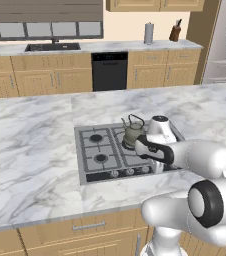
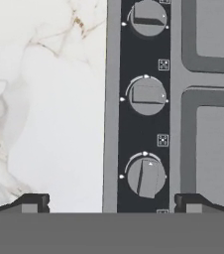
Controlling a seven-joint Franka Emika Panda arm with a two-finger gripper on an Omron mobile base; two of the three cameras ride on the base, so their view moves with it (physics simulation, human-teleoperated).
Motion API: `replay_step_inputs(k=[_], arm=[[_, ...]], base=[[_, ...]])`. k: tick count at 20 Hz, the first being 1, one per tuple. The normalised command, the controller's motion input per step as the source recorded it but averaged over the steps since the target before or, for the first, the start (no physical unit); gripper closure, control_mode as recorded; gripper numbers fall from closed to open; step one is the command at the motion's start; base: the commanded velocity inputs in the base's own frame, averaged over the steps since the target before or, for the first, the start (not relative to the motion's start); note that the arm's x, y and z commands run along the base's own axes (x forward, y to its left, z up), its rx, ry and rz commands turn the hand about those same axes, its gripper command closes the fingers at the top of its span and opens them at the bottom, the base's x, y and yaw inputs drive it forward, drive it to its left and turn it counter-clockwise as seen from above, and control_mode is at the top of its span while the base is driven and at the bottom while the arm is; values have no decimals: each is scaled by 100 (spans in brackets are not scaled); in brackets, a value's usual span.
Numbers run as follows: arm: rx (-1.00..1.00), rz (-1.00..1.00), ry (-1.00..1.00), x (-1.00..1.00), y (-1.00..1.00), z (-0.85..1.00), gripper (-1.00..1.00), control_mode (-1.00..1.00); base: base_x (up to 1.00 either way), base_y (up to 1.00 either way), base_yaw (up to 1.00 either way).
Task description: Lower the heat of the kettle.
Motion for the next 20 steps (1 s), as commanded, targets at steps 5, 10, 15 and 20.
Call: replay_step_inputs(k=[5,10,15,20], arm=[[0,0,0,0,3,-6,-100,-100],[0,0,0,0,3,-2,-100,-100],[0,0,0,0,0,-7,-100,-100],[0,0,0,0,0,-6,-100,-100]], base=[[0,0,0],[0,0,0],[0,0,0],[0,0,0]])
